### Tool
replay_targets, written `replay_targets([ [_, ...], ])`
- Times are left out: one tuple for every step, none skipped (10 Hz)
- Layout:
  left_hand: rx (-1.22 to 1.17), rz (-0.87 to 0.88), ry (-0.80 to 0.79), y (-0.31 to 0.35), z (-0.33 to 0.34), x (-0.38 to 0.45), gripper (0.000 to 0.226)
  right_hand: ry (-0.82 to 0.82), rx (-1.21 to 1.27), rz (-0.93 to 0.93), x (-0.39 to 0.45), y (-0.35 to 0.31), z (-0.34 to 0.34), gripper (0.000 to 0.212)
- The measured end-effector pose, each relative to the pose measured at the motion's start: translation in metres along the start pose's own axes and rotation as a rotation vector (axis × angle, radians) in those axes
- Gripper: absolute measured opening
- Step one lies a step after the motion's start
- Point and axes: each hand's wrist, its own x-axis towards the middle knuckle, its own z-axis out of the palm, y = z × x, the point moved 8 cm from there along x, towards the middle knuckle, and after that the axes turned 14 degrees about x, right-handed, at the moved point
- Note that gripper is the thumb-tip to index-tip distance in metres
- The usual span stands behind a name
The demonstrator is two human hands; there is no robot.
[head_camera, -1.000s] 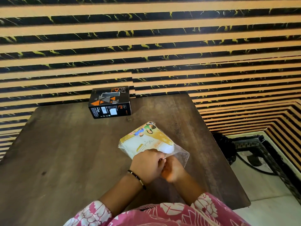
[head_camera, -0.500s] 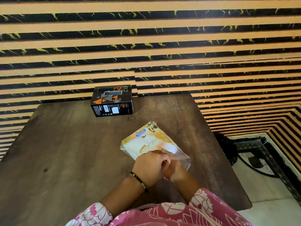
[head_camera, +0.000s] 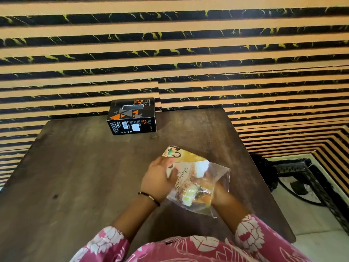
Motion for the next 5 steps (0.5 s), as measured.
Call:
replay_targets([
  [-0.013, -0.29, -0.054, -0.055, 0.011, 0.011, 0.066, -0.04, -0.097, 0.074, -0.007, -0.008, -0.008, 0.111],
  [-0.239, -0.497, -0.274, -0.075, 0.031, 0.009, 0.046, -0.245, 0.083, 0.137, -0.027, -0.014, 0.003, 0.038],
  [-0.408, -0.56, -0.324, -0.071, 0.033, 0.004, 0.037, -0.198, 0.12, 0.173, -0.026, -0.012, -0.018, 0.03],
  [-0.412, -0.577, -0.244, -0.078, 0.031, 0.003, 0.032, -0.223, 0.123, 0.194, -0.028, -0.014, -0.023, 0.062],
  [-0.37, -0.651, -0.175, -0.098, 0.027, 0.003, 0.023, -0.104, 0.098, 0.203, -0.037, -0.016, -0.039, 0.062],
])
